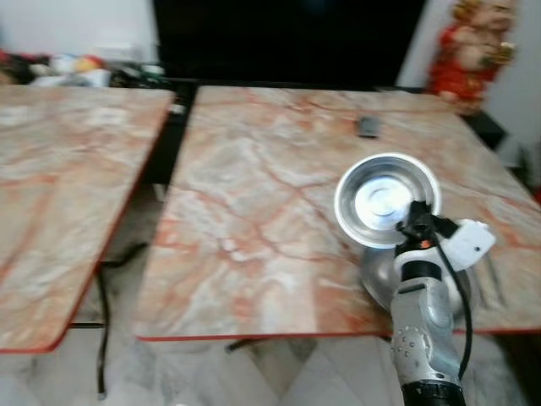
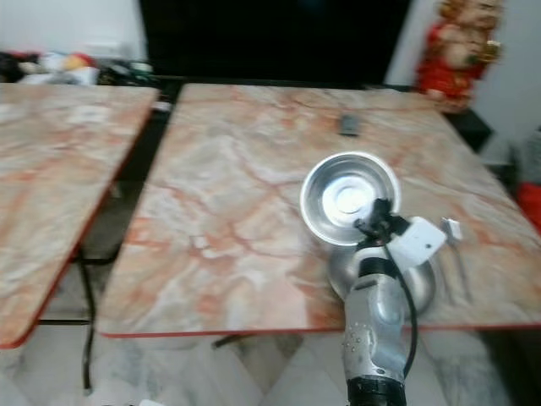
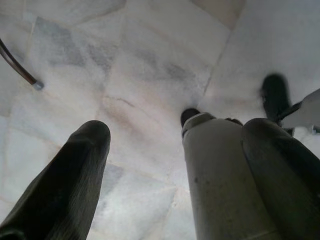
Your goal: Setting the table
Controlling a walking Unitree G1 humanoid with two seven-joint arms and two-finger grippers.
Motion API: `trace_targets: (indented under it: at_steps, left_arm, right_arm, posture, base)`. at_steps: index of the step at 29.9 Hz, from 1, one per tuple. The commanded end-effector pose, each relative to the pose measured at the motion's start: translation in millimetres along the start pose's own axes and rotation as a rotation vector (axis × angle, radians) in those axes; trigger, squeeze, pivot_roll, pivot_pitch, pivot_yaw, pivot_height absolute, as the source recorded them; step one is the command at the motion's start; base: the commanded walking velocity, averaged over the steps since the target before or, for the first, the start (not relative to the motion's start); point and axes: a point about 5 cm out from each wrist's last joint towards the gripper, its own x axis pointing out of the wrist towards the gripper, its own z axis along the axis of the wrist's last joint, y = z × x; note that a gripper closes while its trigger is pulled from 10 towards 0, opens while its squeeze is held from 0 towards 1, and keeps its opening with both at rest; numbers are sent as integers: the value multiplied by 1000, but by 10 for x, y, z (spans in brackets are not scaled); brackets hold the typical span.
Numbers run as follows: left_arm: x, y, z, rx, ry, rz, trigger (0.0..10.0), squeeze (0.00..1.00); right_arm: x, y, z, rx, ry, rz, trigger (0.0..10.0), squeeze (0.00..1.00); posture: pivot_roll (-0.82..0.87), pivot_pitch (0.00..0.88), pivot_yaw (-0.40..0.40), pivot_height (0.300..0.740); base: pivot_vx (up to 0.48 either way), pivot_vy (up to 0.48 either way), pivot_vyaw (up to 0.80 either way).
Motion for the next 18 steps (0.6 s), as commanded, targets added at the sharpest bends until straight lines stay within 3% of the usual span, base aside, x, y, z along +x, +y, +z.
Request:
trace_targets:
  at_steps: [1,3,7,11,16,18]
  left_arm:
    - [-36,-45,-149,-9,56,-12,10000,0]
    - [-36,-44,-148,-9,56,-11,10000,0]
    - [-36,-44,-149,-10,57,-10,10000,0]
    - [-36,-41,-150,-6,58,-12,10000,0]
    - [-34,-39,-145,-1,58,-15,10000,0]
    - [-33,-36,-141,1,57,-17,10000,0]
  right_arm:
    - [8,19,68,-15,-25,7,10000,0]
    - [7,28,75,-36,-19,11,10000,0]
    - [-17,-14,136,27,-5,-34,10000,0]
    - [-71,11,257,-55,16,15,10000,0]
    - [-116,-43,509,-41,-14,6,10000,0]
    - [-114,-86,524,-57,25,-21,10000,0]
  posture:
    - [22,99,-18,740]
    - [19,100,-18,740]
    - [18,101,-19,740]
    - [6,102,-18,740]
    - [-18,107,-18,740]
    - [-25,107,-17,740]
  base:
    - [0,0,0]
    - [0,0,0]
    - [0,0,0]
    - [0,0,0]
    - [0,0,0]
    - [0,0,0]
